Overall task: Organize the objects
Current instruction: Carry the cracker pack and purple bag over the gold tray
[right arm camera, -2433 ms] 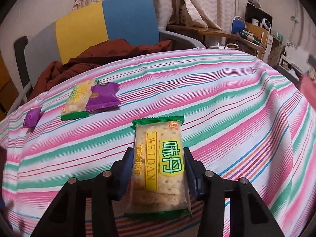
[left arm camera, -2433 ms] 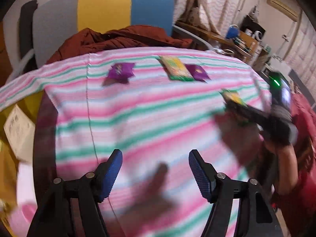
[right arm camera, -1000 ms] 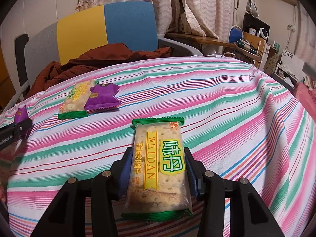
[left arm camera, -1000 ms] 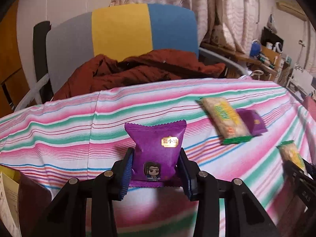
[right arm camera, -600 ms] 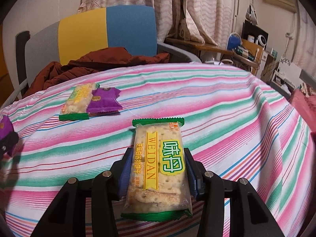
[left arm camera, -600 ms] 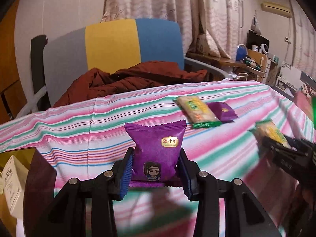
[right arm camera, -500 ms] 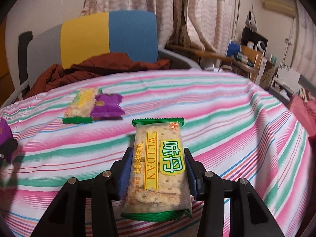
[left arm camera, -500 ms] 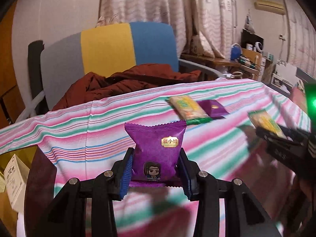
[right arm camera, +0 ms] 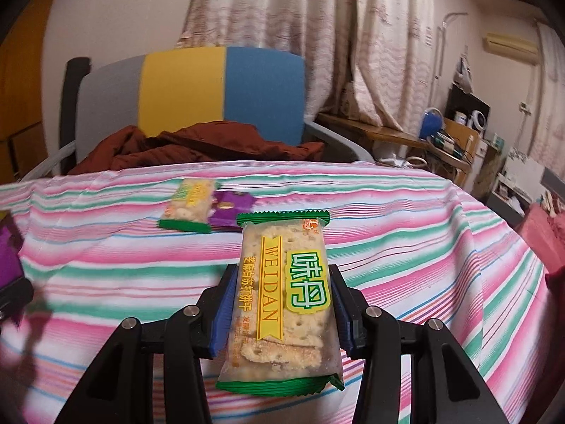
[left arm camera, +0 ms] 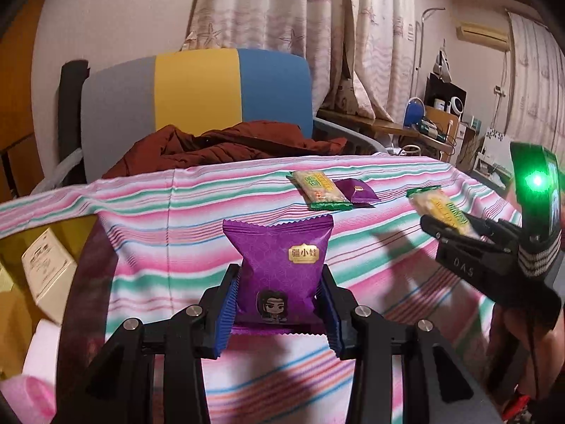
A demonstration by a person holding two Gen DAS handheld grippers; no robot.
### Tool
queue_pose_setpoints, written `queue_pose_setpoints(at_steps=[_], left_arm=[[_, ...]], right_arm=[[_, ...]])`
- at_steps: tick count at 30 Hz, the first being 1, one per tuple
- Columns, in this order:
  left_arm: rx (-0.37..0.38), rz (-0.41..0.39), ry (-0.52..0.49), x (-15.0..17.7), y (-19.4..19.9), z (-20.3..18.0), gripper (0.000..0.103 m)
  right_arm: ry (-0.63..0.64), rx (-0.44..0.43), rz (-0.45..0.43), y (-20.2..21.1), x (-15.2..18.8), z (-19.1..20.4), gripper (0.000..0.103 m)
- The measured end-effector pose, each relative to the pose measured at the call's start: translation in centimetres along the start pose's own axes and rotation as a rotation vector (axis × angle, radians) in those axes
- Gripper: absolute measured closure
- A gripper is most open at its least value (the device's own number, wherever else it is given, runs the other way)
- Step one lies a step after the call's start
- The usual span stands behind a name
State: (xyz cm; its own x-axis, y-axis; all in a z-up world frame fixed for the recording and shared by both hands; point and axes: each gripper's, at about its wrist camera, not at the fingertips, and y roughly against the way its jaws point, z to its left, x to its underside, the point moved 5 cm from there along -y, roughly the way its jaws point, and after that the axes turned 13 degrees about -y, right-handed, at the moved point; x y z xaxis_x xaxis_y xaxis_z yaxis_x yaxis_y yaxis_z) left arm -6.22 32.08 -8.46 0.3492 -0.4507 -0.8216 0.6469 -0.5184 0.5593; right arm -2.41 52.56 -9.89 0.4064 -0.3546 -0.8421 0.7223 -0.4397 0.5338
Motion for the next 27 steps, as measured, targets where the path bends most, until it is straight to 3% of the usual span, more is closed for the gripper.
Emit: queue_pose_setpoints(at_steps=[7, 12, 21, 27], left_arm=[[0.080, 0.010, 0.116, 1.6, 3.9, 1.7, 0.061], [0.082, -0.026, 0.184, 2.0, 7.8, 4.2, 0.060], [-0.020, -0.051, 0.296, 2.8, 13.3, 12.6, 0.060], [-0.095, -0.002, 0.362, 4.8, 14.0, 18.9, 0.060]], right_arm=[[0.013, -0.092, 0.049, 2.4, 1.2, 2.3, 0.054], [-0.081, -0.250, 0.107, 5.3, 2.1, 5.0, 0.054], [0.004, -0.513, 0.133, 11.7, 2.8, 14.8, 0.054], [0.011, -0.667, 0.243, 12.7, 2.9, 22.2, 0.054]])
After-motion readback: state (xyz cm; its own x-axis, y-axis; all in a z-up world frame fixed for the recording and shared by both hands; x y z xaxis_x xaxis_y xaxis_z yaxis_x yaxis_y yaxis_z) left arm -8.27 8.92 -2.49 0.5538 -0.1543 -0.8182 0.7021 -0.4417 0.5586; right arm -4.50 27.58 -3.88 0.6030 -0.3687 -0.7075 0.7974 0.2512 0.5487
